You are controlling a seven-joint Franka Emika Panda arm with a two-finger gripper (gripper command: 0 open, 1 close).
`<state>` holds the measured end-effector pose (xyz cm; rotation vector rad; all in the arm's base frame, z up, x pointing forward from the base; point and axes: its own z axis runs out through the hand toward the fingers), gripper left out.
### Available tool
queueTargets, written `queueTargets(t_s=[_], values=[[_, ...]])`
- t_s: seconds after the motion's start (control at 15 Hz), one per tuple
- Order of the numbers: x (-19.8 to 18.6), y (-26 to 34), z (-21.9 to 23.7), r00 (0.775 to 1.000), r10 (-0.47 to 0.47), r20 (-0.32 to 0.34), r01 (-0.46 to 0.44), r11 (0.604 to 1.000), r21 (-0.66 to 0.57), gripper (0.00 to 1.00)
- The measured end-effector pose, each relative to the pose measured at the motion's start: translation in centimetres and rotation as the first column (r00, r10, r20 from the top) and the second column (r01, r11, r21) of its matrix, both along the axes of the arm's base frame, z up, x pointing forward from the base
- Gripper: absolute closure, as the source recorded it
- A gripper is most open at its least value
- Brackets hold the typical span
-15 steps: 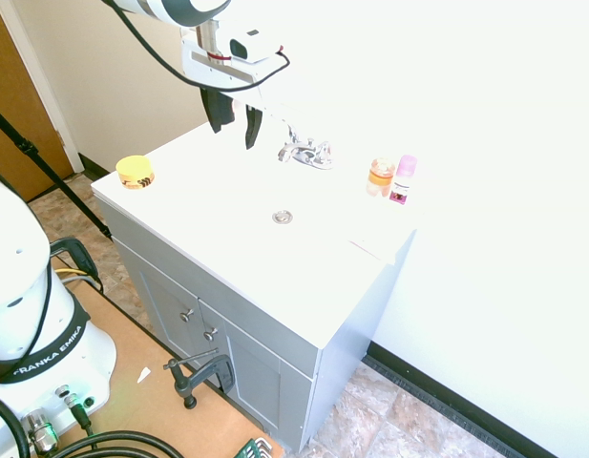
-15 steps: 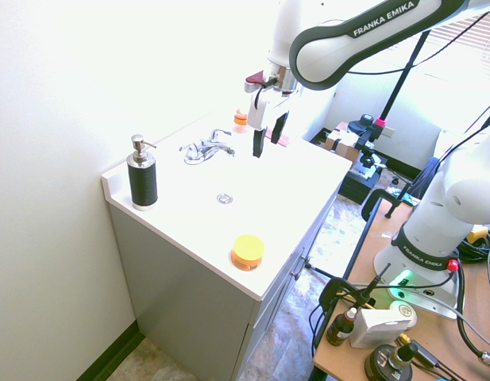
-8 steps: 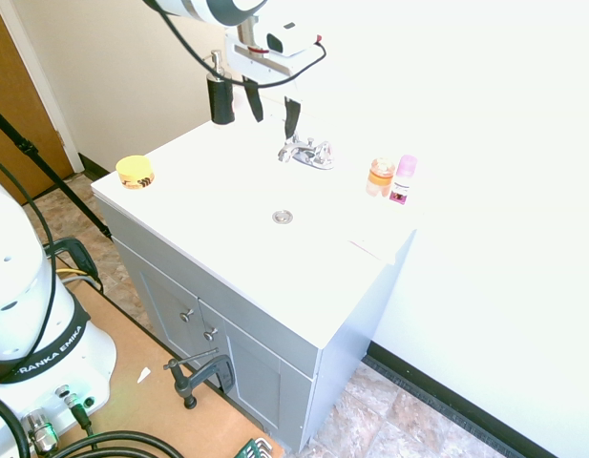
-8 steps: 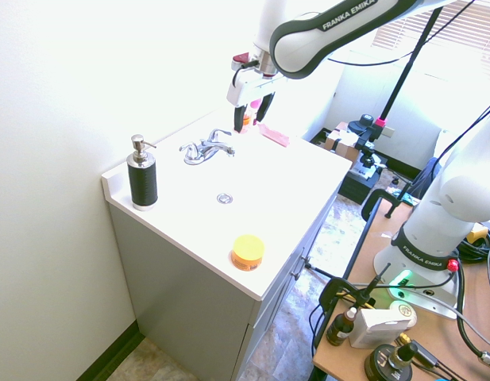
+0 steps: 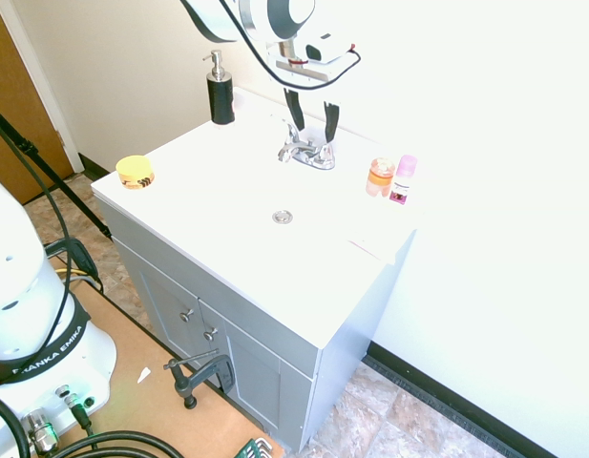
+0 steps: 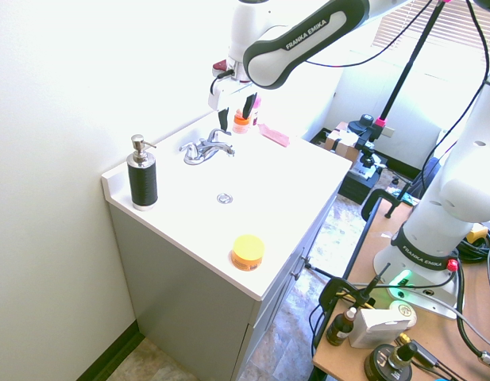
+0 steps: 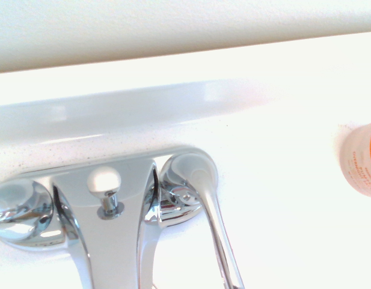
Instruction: Turn off the cold water
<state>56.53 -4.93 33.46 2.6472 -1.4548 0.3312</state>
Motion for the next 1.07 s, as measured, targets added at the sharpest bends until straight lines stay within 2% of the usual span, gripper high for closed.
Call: queueTargets(t_s=[0.33,1.07], values=[[0.6,-0.7,-2.7,1.0,-0.008,-0.022,0.007,0.999,-0.053,0.0],[2.0,-4.7,-2.9,0.999,-0.053,-0.002,0.053,0.99,-0.133,0.0]])
